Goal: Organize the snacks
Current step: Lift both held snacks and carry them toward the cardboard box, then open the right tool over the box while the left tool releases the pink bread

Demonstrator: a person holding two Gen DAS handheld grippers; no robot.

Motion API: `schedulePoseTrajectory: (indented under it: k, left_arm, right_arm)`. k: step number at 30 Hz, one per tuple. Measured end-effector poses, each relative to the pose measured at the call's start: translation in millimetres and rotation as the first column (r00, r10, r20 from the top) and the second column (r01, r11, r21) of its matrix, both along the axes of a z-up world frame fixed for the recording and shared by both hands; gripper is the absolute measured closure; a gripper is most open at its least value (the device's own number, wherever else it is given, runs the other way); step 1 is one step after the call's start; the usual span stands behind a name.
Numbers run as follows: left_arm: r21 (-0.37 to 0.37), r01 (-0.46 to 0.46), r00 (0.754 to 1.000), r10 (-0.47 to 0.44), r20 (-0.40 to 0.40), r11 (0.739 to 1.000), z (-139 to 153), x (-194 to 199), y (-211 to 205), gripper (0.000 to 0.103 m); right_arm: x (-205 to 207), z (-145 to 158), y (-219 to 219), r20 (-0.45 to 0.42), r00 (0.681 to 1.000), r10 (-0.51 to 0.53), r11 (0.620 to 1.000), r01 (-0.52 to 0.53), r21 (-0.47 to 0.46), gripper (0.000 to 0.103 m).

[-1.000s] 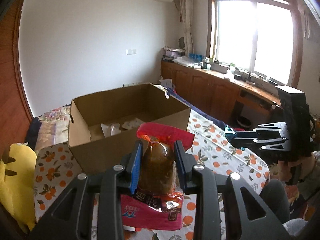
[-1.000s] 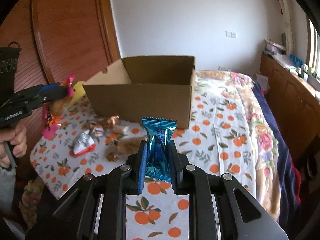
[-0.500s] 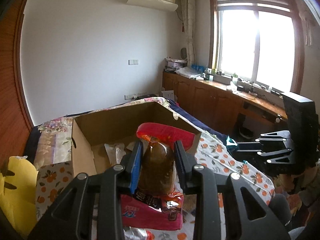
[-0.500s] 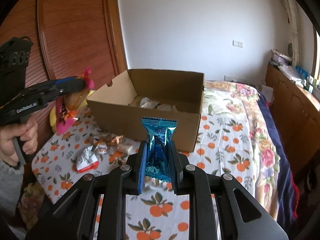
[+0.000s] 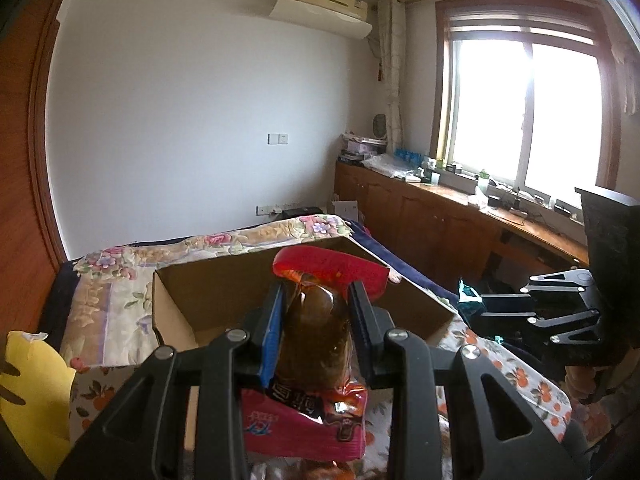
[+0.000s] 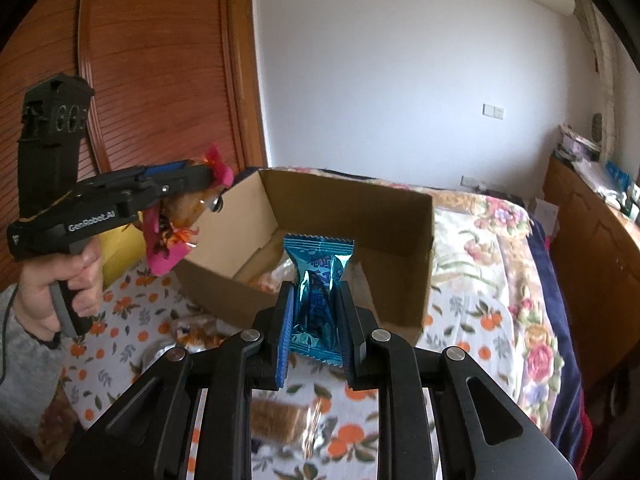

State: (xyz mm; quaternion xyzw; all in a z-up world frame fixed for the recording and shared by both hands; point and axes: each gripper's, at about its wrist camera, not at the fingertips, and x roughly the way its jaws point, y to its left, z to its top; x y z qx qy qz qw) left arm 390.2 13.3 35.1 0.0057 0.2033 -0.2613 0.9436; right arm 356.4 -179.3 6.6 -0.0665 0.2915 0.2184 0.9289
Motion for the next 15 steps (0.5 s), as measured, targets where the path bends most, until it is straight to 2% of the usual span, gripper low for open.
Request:
schedulePoseTrajectory:
  k: [8,15]
  left_arm:
    - [-0.021,-0.023,1.0,0.023,-0.019,1.0,-21,32,11,0.073]
    - [-0.047,-0.045,0.998,0.042,-0.056,0.998,-48,40,17,0.072]
  right_arm:
    - [40,-3,13,0.011,1.0,0.017,1.0,-0.017,-0.005,0.085]
    - [74,-27,28,-0.034,0.999,0.025,0.999,-0.026,-0.024,0.085]
